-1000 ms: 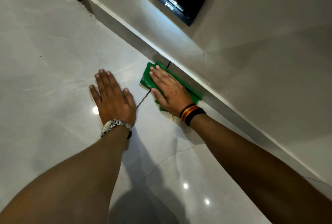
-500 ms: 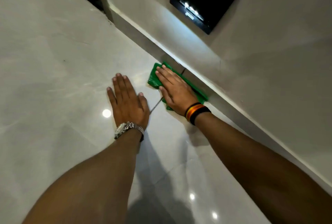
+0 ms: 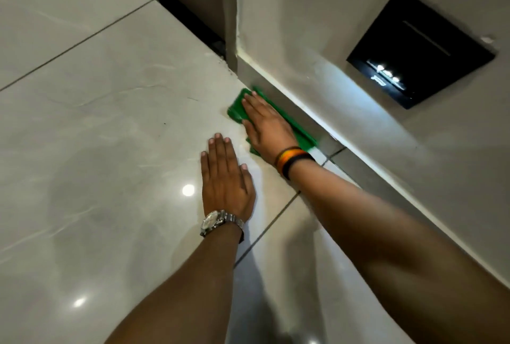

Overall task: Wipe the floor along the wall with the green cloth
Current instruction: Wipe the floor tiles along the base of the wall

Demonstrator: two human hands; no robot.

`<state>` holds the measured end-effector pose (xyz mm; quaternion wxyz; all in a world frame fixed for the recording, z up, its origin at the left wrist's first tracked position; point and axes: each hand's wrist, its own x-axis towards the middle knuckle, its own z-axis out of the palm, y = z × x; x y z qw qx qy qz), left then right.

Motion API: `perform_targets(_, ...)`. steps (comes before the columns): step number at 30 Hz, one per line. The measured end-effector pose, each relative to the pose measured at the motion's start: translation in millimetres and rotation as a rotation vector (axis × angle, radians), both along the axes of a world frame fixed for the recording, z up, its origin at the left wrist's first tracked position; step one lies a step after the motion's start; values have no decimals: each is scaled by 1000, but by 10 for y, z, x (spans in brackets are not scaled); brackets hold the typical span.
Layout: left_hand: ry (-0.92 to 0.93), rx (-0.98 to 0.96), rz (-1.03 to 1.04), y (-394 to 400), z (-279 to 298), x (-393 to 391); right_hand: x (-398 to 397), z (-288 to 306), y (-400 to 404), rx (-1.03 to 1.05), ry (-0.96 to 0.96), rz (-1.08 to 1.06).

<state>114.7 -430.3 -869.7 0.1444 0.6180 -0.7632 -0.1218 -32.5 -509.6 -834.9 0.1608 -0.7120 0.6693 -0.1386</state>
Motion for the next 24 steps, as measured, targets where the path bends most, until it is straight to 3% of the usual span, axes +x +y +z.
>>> perform_targets(5, 3, 22, -11, -46, -7, 18, 446, 71, -789, 34, -28, 35)
perform_targets(12, 34, 74, -41, -132, 14, 54, -9, 59, -21, 29, -8, 16)
perform_targets(18, 77, 130, -65, -166, 47, 112, 492, 78, -992, 116, -37, 15)
perform_targets(21, 50, 292, -141, -234, 159, 317, 770, 199, -1070, 203, -130, -137)
perform_targets(24, -55, 491, -147, -154, 405, 681, 887, 439, -280, 262, -271, -264)
